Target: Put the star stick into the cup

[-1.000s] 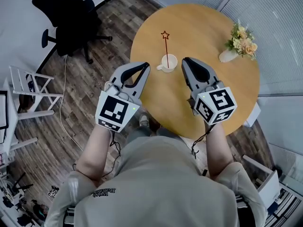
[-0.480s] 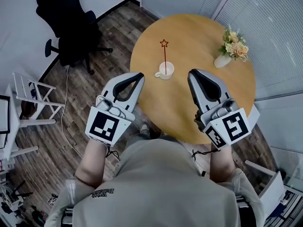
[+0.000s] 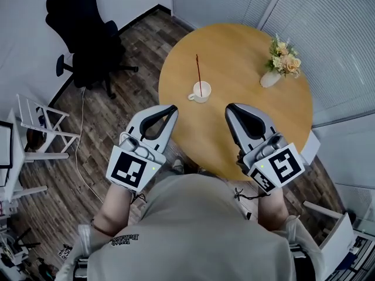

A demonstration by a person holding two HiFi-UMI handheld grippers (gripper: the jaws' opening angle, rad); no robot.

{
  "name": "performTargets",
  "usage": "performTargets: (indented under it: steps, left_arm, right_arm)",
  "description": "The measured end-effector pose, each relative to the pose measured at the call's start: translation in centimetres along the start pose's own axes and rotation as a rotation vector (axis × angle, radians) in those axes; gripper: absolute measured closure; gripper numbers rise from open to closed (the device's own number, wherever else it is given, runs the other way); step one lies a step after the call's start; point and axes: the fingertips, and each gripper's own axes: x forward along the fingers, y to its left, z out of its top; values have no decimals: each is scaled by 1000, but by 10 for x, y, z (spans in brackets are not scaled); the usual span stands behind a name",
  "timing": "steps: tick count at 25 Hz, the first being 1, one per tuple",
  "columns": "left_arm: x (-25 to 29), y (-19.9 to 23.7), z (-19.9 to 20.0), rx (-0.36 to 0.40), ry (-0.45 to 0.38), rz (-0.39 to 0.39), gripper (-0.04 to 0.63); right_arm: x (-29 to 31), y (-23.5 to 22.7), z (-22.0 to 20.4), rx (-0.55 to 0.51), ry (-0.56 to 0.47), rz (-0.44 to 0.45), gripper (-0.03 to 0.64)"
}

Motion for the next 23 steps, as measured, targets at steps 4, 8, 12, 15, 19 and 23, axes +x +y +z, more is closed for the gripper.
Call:
performTargets:
  steps: [4,8,12,15,19,23]
  left_arm:
    - [-1,-3,-4,9,14,8,572]
    - [3,-7,-6,29,21,20,572]
    - [8,-13,-5,26,22,15,573]
    - [10,-15,-5,24,24,18,572]
    - [13,-20,-5,16,26,20,572]
    - [17,-28,-3,0,21,21,572]
  right_arm:
    - [-5,-4,3,-4,-11,-6,580]
    - [-9,-10,3,8,-24,-18,580]
    - [-11,-12,-1,12,-19,-14,580]
    - [-13,-14,-1,10,-19,-7,580]
    - [-18,-18,2,-5,-23,-10,580]
    - [-24,-25,-1,-33,-10,-14,580]
